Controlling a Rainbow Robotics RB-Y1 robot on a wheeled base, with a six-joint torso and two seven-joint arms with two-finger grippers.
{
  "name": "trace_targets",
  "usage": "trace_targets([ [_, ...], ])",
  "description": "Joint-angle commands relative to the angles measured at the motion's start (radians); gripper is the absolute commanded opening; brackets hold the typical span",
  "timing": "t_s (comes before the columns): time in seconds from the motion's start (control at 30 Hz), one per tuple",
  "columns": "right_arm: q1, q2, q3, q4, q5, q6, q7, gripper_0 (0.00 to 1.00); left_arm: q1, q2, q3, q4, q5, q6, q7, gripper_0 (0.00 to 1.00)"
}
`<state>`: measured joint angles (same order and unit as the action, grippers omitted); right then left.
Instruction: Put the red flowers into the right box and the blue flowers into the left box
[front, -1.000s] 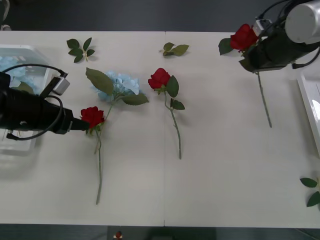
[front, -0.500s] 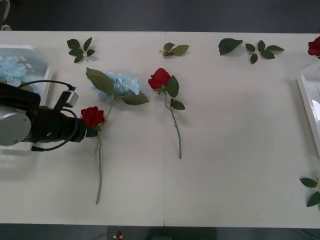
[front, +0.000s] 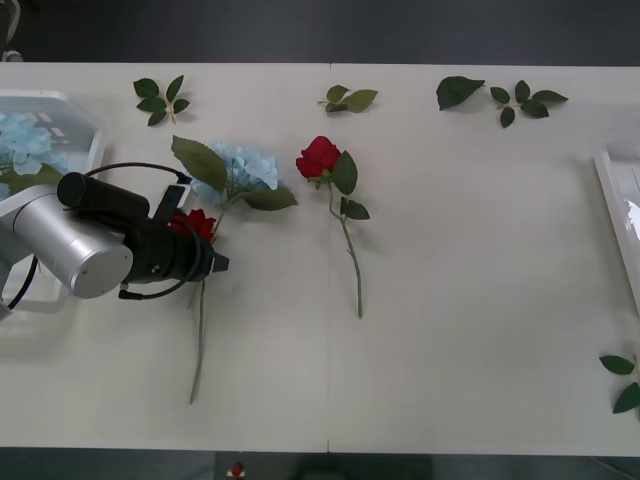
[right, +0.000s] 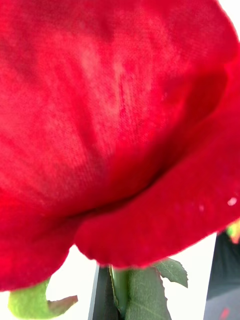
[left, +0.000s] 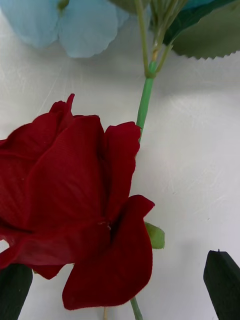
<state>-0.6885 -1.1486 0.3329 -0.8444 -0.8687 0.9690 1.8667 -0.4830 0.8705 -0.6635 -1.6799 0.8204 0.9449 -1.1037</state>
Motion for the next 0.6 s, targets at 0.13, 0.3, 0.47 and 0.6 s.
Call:
trace_targets([
  [0.13,-0.028,0.052,-0.031,0.038,0.046,-0.044,0.0,0.0,0.015,0.001,0.015,-0.024,-0.023,0.017,-0.021,1.0],
  [0.3,-0.029,0.052,-0.031,0.036,0.039,-0.052,-0.009,0.17,0.058,0.056,0.015,-0.086,-0.027,0.009,-0.022,1.0],
  [0.47,-0.028,0.052,-0.031,0.036,0.016,-0.061,-0.012,1.0,0.1,0.093,0.015,-0.143,-0.033,0.008,-0.016,1.0],
  [0.6,-0.028,0.052,-0.031,0.036,0.008,-0.062,-0.012,1.0,0.11,0.079,0.015,-0.138,-0.067,0.009,-0.016,1.0],
])
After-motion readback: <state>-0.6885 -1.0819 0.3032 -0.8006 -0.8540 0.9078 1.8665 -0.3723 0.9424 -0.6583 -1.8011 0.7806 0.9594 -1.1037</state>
